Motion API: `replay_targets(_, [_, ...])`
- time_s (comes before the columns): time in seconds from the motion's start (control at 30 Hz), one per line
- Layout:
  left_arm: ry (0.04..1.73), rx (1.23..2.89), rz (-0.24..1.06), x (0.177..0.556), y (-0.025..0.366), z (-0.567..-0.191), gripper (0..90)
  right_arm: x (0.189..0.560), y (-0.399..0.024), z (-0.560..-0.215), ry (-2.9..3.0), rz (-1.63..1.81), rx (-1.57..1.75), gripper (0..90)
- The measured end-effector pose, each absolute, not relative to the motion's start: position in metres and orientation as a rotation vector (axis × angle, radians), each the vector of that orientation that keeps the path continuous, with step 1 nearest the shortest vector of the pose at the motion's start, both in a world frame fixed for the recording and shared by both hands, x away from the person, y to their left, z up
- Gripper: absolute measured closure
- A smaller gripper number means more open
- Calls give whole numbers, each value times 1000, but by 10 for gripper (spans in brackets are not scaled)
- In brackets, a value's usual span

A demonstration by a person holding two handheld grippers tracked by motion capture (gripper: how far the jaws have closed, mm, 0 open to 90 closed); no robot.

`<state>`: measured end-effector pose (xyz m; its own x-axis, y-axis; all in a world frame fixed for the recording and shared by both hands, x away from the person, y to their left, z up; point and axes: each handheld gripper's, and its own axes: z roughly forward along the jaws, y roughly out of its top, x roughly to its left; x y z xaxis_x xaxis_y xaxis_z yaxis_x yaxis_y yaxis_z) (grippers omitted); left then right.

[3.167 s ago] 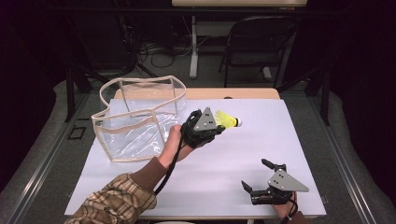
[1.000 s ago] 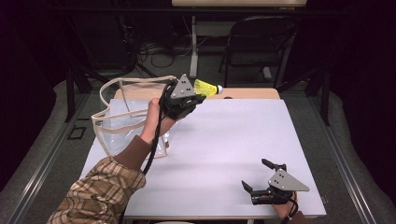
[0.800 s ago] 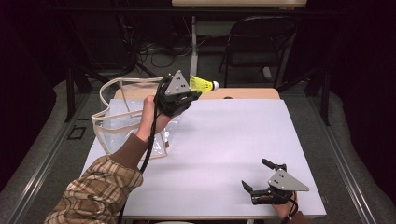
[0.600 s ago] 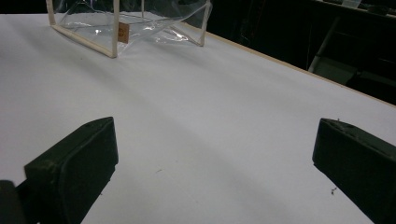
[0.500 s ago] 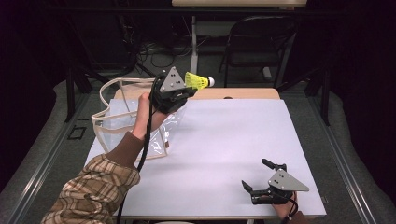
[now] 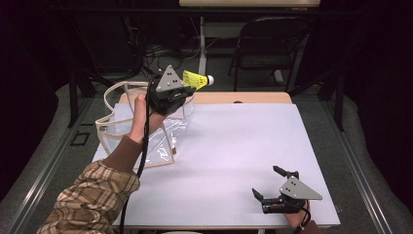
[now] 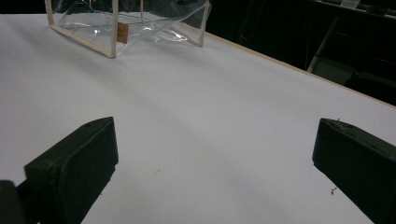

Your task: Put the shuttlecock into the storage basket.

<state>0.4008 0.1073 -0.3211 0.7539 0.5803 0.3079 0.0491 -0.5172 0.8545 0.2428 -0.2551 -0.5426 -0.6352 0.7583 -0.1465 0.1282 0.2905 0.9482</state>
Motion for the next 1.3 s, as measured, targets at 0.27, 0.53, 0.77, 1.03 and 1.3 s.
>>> replay_targets(0.27, [495, 2014, 746, 401, 118, -317, 896, 243, -255, -543, 1963, 1360, 791, 0])
replay_targets(0.53, [521, 2004, 766, 400, 130, -313, 896, 243, -255, -543, 1968, 1354, 793, 0])
replay_targets(0.77, [538, 1999, 780, 401, 138, -312, 896, 243, -255, -543, 1965, 1354, 791, 0])
replay_targets(1.03, [564, 1993, 799, 402, 147, -310, 896, 243, -255, -543, 1964, 1354, 791, 0])
replay_targets(1.3, [595, 1986, 816, 404, 159, -309, 896, 243, -255, -543, 1968, 1352, 793, 0])
